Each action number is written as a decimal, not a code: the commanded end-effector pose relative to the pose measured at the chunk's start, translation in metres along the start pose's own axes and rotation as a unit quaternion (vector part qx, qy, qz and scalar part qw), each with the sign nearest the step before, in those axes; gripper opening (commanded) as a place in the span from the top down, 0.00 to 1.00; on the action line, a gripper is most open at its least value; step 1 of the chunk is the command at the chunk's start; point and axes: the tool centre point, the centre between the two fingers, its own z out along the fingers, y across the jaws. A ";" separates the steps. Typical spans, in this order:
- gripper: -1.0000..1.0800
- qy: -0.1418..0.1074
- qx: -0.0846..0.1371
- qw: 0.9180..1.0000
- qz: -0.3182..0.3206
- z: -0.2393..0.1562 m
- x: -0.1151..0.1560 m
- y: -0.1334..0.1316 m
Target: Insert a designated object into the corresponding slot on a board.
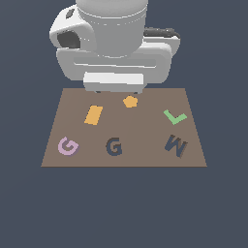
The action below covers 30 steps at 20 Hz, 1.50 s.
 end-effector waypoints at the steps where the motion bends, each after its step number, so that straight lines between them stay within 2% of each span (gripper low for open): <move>1: 0.04 0.000 0.000 1.000 0.000 0.000 0.000 0.000; 10: 0.04 0.000 0.000 1.000 -0.021 0.005 0.000 0.007; 19: 0.04 0.001 0.000 0.997 -0.083 0.019 0.004 0.030; 25: 0.04 0.002 0.001 0.989 -0.149 0.035 0.011 0.053; 30: 0.04 0.003 0.001 0.976 -0.219 0.051 0.022 0.077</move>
